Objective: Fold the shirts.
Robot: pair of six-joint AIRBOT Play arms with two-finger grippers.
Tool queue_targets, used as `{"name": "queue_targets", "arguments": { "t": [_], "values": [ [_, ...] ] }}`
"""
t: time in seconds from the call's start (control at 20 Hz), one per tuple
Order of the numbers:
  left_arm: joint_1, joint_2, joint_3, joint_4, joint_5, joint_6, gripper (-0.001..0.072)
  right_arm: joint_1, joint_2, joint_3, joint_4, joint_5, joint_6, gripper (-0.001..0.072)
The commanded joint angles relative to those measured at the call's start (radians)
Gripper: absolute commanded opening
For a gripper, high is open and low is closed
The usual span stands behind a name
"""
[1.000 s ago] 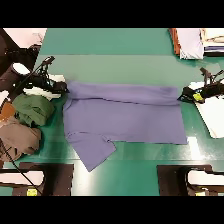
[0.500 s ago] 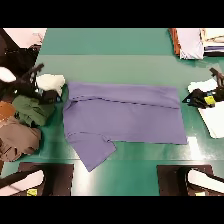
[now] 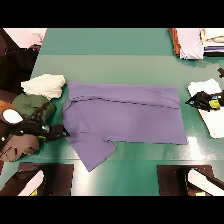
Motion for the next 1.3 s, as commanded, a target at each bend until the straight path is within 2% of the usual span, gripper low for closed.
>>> {"name": "queue_targets", "arguments": {
  "t": [0.0, 0.1, 0.4, 0.45, 0.5, 0.55, 0.7, 0.8, 0.9, 1.25],
  "values": [
    [-0.085, 0.031, -0.091, -0.027, 0.044, -0.031, 0.0489, -0.001, 0.007, -0.004, 0.001, -0.003, 0.0, 0.0416],
    [-0.137, 0.031, -0.095, -0.025, 0.057, -0.065, 0.0489, -0.001, 0.007, -0.004, 0.001, -0.003, 0.0, 0.0416],
    [-0.2, 0.031, -0.109, -0.051, 0.135, -0.096, 0.0488, -0.001, 0.007, -0.004, 0.002, -0.002, 0.0, 0.0416],
    [-0.206, 0.031, -0.116, -0.063, 0.158, -0.099, 0.0461, -0.001, 0.007, -0.004, 0.002, 0.0, 0.0, 0.0416],
    [-0.206, 0.031, -0.12, -0.084, 0.174, -0.099, 0.0265, -0.001, 0.007, -0.004, 0.001, 0.002, 0.0, 0.0416],
    [-0.206, 0.031, -0.12, -0.103, 0.192, -0.096, 0.0021, -0.002, 0.007, -0.004, -0.001, 0.014, 0.0, 0.0416],
    [-0.206, 0.031, -0.119, -0.185, 0.208, -0.082, 0.0021, -0.002, 0.009, -0.032, -0.07, 0.087, 0.0, 0.0417],
    [-0.206, 0.031, -0.119, -0.233, 0.188, -0.023, 0.0021, -0.021, 0.01, -0.109, -0.132, 0.13, 0.0, 0.0416],
    [-0.206, 0.031, -0.119, -0.243, 0.169, 0.017, 0.0021, -0.085, 0.01, -0.202, -0.134, 0.129, 0.0, 0.0416],
    [-0.206, 0.031, -0.119, -0.245, 0.171, 0.045, 0.0021, -0.34, 0.009, -0.389, -0.14, 0.117, -0.015, 0.0411]
  ]
}}
